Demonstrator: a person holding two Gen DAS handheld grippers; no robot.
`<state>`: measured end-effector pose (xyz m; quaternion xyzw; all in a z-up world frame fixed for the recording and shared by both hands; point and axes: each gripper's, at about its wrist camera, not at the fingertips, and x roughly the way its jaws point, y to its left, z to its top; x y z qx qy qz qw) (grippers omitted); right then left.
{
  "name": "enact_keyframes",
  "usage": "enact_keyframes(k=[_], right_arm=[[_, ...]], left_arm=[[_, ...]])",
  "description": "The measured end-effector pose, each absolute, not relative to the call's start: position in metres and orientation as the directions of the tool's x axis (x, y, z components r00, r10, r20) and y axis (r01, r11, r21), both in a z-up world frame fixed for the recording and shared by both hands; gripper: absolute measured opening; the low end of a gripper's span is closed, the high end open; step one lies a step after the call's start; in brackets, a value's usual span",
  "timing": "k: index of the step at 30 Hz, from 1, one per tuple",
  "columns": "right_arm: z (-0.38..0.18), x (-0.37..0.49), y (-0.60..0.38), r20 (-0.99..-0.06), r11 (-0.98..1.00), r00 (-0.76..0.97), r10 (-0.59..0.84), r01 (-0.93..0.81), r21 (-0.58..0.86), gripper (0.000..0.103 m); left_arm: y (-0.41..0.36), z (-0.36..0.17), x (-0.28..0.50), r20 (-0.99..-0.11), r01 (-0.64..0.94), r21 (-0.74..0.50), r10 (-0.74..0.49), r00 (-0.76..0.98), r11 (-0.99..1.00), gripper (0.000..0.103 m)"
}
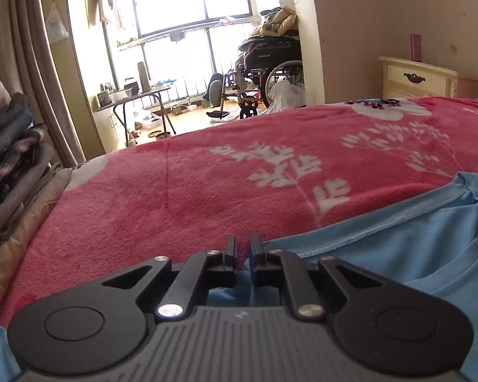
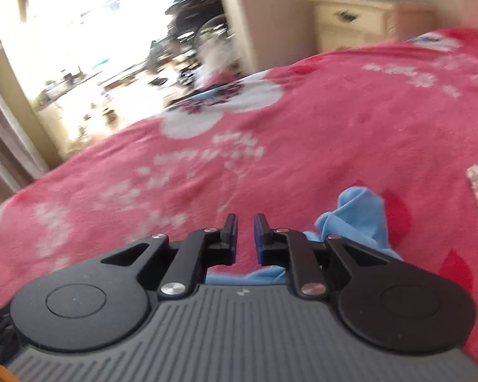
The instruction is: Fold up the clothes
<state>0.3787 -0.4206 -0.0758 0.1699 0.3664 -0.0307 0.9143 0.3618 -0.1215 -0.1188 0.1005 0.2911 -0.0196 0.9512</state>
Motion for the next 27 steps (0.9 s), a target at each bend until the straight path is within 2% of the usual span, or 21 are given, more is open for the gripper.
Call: enact_keyframes(k=[3,5,7,8,9,11,12,15,20,22,24,27], right_arm=[[-0.071,0.372,-0.407,-0.725,0.945,0.654,0.216,0.045,0.323,0.011],[-0.083,0.376,-0.39,-0.767,0.955,0.594,0.244,-0.007,0.298,0.011],[-0.104,0.39,-0.387,-0.79,0.952,0.566,0.237,0.028,0.306,0.011],[-0.115,0.398,-0.393,-0.785,0.935,0.567,0.25,0.07,0.348,0.009],[-0.118,0.402,-0.403,-0.755,0.901,0.596,0.272,0.119,0.418,0.009],[-0.113,0.4,-0.428,-0.666,0.797,0.678,0.312,0.194,0.571,0.012],[-0.107,0.395,-0.44,-0.629,0.754,0.71,0.317,0.213,0.621,0.018],[-0.083,0.372,-0.478,-0.571,0.699,0.77,0.284,0.242,0.673,0.033],[-0.045,0.318,-0.526,-0.645,0.797,0.752,0.137,0.303,0.522,0.043],[-0.046,0.302,-0.53,-0.697,0.828,0.709,0.106,0.326,0.457,0.043],[-0.053,0.291,-0.529,-0.743,0.856,0.664,0.078,0.338,0.392,0.043],[-0.073,0.283,-0.531,-0.775,0.839,0.628,0.071,0.382,0.387,0.043]], left_arm=[[-0.124,-0.119,0.36,-0.554,0.088,0.193,0.034,0.832,0.977,0.014],[-0.126,-0.12,0.359,-0.55,0.082,0.209,0.048,0.834,0.974,0.016],[-0.127,-0.12,0.359,-0.547,0.07,0.228,0.068,0.834,0.971,0.021],[-0.128,-0.119,0.359,-0.546,0.061,0.237,0.081,0.834,0.97,0.03],[-0.127,-0.118,0.36,-0.548,0.055,0.234,0.085,0.832,0.971,0.044],[-0.122,-0.114,0.361,-0.554,0.046,0.211,0.081,0.829,0.976,0.063],[-0.118,-0.11,0.359,-0.555,0.045,0.189,0.069,0.829,0.981,0.066],[-0.111,-0.093,0.348,-0.521,0.042,0.148,0.042,0.852,0.988,0.067],[-0.117,-0.064,0.317,-0.451,0.085,0.1,-0.031,0.892,0.991,0.071],[-0.129,-0.059,0.304,-0.467,0.153,0.059,-0.109,0.878,0.986,0.071],[-0.146,-0.064,0.295,-0.523,0.248,0.022,-0.2,0.829,0.969,0.071],[-0.168,-0.084,0.283,-0.584,0.314,0.03,-0.238,0.776,0.949,0.07]])
